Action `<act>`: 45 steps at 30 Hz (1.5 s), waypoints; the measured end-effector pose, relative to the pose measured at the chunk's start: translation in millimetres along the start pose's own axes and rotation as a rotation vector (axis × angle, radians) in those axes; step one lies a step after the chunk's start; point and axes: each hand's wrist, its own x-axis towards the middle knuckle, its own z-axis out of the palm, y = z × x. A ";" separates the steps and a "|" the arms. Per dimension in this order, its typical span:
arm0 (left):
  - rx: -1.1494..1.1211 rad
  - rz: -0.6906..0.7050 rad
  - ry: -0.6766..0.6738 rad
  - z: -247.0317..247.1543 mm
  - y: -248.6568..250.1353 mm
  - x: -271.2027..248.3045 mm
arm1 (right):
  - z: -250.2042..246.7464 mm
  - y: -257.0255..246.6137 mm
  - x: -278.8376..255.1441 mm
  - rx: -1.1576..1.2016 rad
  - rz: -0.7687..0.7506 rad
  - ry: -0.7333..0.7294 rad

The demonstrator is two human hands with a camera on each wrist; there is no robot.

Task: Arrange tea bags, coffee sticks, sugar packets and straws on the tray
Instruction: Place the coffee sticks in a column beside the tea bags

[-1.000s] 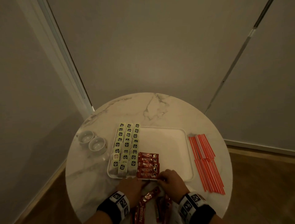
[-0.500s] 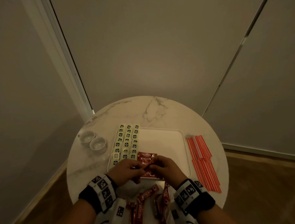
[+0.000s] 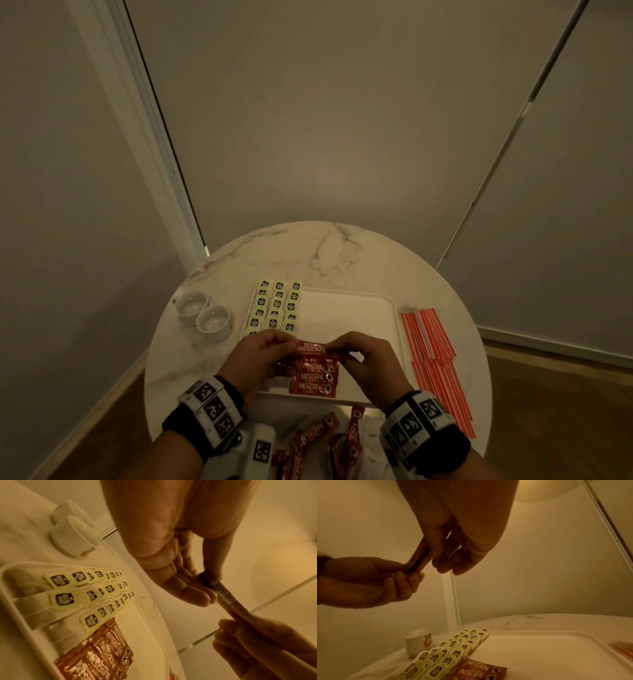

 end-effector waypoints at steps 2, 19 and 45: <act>0.039 0.033 0.007 -0.2 1.2 1.2 | -4.1 -0.5 -0.2 0.012 0.058 -0.046; 0.414 0.143 0.067 -9.0 -15.1 24.9 | 11.2 24.1 2.3 0.415 0.548 -0.148; 0.918 -0.058 -0.027 -25.9 -62.0 41.0 | 47.9 130.1 109.9 -0.241 0.804 -0.292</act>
